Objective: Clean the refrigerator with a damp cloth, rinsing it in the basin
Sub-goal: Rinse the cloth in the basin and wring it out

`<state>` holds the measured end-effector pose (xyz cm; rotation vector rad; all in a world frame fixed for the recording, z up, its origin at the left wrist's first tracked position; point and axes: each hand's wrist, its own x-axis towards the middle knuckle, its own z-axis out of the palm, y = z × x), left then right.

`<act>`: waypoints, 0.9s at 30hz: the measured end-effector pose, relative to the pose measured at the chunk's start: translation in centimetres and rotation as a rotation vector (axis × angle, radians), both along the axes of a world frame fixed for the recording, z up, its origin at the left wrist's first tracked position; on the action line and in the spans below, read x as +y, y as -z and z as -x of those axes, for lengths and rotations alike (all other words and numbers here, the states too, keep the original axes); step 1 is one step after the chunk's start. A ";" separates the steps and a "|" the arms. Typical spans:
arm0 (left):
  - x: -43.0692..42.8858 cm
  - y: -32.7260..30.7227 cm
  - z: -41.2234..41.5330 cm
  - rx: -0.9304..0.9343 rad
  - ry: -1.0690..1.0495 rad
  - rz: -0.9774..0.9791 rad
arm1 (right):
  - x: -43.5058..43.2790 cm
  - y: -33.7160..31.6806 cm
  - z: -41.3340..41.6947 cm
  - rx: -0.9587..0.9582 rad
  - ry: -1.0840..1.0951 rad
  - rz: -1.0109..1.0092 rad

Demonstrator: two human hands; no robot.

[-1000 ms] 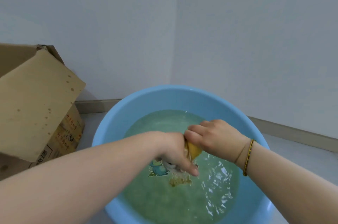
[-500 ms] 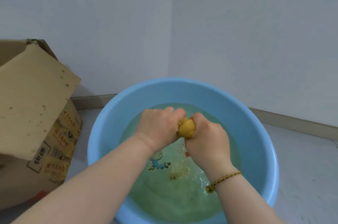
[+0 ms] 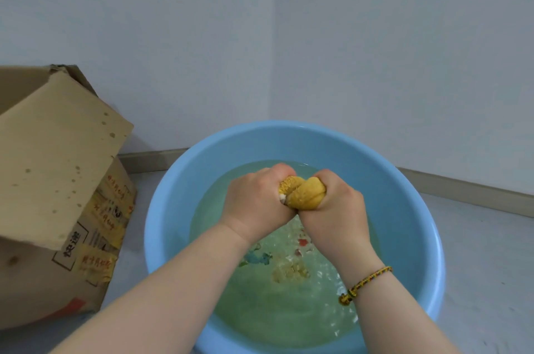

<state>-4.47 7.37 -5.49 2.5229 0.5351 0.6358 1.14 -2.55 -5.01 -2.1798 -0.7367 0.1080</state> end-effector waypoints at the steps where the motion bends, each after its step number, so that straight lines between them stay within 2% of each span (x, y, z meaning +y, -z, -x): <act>1: 0.1 -0.1 0.0 0.079 0.010 0.046 | 0.0 0.0 0.1 0.018 -0.003 0.034; 4: 0.3 -0.5 0.0 0.310 0.125 0.204 | -0.9 -0.5 0.0 -0.018 -0.066 0.271; 6: 0.0 -1.1 0.1 0.322 0.169 0.335 | -2.0 -0.8 -0.8 -0.159 -0.095 0.388; 7: -0.2 -1.6 0.1 0.276 0.169 0.417 | -2.4 -1.2 -1.3 -0.217 -0.073 0.348; 8: -0.4 -1.8 0.2 0.198 0.156 0.526 | -2.7 -1.7 -1.6 -0.233 -0.023 0.236; 10: -1.0 -2.3 0.2 0.012 0.116 0.741 | -3.1 -2.5 -2.0 -0.075 0.134 -0.125; 12: -1.8 -2.3 -0.2 -0.129 0.040 0.826 | -3.1 -3.2 -1.9 0.298 0.258 -0.502; 13: -2.3 -2.2 -0.5 -0.186 0.012 0.835 | -3.1 -3.4 -1.7 0.470 0.240 -0.618; 15: -3.4 -2.2 -0.7 -0.243 0.001 0.812 | -2.6 -3.4 -1.1 0.616 0.083 -0.650; 17: -4.6 -2.1 -0.6 -0.246 0.061 0.733 | -2.3 -3.1 -1.0 0.515 0.034 -0.637; 19: -5.2 -2.0 -0.4 -0.249 0.092 0.736 | -2.6 -2.9 -1.6 0.411 0.105 -0.659; 21: -5.0 -2.0 -0.4 -0.215 0.144 0.879 | -3.4 -2.7 -2.4 0.429 0.138 -0.706; 23: -4.5 -2.0 -0.4 -0.202 0.222 1.147 | -4.2 -2.7 -3.2 0.567 0.089 -0.799; 27: -4.5 -3.1 -0.2 -0.147 0.420 1.558 | -5.4 -3.0 -4.0 1.005 -0.284 -1.045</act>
